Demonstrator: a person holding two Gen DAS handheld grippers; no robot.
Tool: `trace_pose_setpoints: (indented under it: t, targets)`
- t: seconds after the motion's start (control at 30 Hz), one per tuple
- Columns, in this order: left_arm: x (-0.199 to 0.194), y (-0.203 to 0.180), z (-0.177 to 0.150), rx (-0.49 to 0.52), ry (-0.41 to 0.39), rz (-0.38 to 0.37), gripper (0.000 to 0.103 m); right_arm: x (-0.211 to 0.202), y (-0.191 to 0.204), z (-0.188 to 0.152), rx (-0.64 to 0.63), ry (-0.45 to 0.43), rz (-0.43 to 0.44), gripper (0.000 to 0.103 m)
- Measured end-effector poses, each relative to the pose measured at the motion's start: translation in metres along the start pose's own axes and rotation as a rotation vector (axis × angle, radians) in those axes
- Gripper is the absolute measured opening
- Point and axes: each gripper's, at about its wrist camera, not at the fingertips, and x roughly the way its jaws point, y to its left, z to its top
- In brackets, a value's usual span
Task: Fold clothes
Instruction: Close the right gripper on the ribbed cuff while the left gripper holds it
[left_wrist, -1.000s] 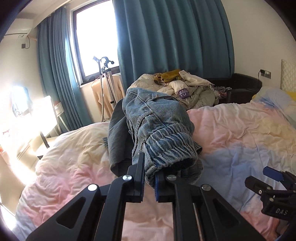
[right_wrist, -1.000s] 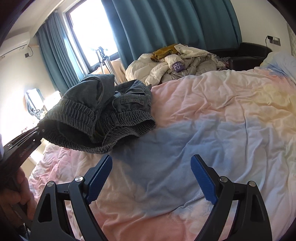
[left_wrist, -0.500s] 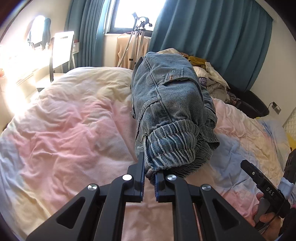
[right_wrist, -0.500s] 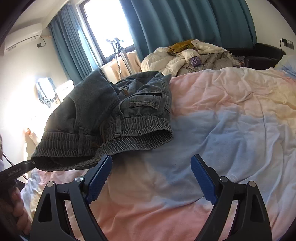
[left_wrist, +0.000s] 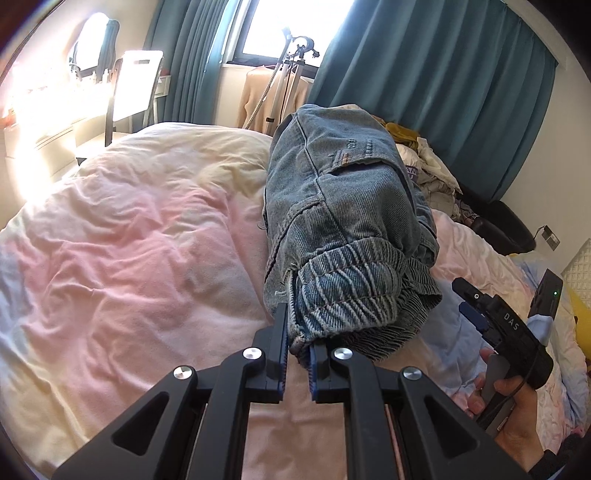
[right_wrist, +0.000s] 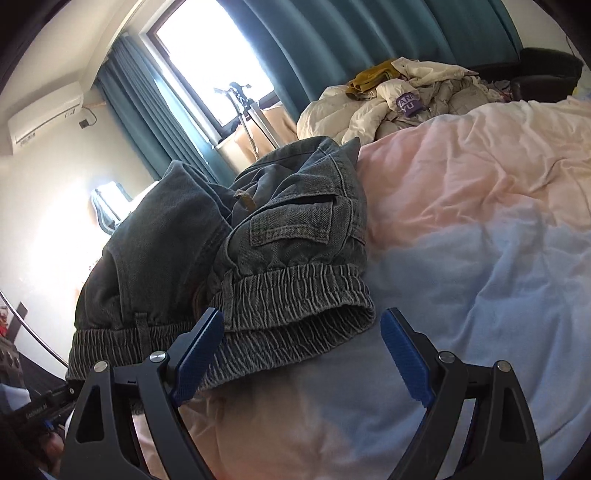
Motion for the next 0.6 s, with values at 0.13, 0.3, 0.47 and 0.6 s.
trace_pose_setpoints:
  t: [0.13, 0.3, 0.47, 0.6]
  targets:
    - [0.018, 0.006, 0.001, -0.054, 0.026, 0.006, 0.008, 0.024, -0.014, 0.011, 0.045, -0.01, 0.037, 0.088]
    - [0.034, 0.009, 0.003, -0.069, 0.022, 0.046, 0.009, 0.058, -0.028, 0.012, 0.122, 0.039, 0.084, 0.088]
    - [0.048, 0.013, 0.006, -0.084, 0.025, 0.066, 0.01, 0.081, -0.026, 0.003, 0.098, 0.096, 0.045, 0.084]
    - [0.051, 0.011, 0.007, -0.071, 0.019, 0.071, 0.011, 0.075, -0.031, 0.007, 0.145, 0.07, 0.048, 0.056]
